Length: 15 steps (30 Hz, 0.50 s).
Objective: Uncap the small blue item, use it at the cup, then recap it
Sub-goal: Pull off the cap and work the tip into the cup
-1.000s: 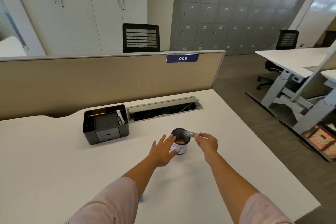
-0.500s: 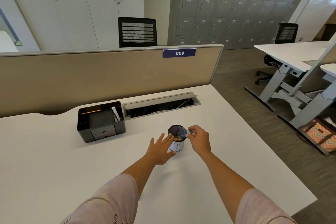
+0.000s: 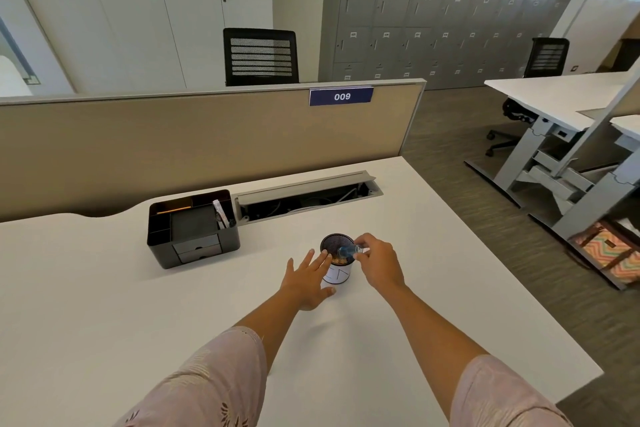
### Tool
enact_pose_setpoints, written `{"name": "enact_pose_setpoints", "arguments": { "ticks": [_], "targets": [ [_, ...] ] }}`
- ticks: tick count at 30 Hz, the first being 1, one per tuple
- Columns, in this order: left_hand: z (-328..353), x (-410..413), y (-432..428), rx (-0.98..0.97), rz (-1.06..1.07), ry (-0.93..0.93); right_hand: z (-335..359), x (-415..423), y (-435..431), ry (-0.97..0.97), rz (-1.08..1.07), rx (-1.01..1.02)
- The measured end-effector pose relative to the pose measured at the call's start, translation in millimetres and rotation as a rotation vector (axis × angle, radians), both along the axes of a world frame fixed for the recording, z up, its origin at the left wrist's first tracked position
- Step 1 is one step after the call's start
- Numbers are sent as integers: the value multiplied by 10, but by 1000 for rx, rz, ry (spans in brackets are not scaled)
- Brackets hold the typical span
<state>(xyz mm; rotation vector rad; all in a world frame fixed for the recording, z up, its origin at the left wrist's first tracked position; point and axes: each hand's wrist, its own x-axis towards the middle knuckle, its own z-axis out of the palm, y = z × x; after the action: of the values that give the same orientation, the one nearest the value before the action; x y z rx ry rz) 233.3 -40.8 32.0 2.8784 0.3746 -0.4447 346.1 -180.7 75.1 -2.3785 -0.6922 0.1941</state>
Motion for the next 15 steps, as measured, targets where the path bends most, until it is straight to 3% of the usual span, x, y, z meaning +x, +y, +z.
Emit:
{"name": "enact_pose_setpoints", "arguments": {
  "ticks": [5, 15],
  "targets": [
    [-9, 8, 1, 2, -8, -2, 55, -60, -14, -104, 5, -109],
    [-224, -435, 142, -235, 128, -158, 13, -374, -1, -51, -31, 132]
  ]
}}
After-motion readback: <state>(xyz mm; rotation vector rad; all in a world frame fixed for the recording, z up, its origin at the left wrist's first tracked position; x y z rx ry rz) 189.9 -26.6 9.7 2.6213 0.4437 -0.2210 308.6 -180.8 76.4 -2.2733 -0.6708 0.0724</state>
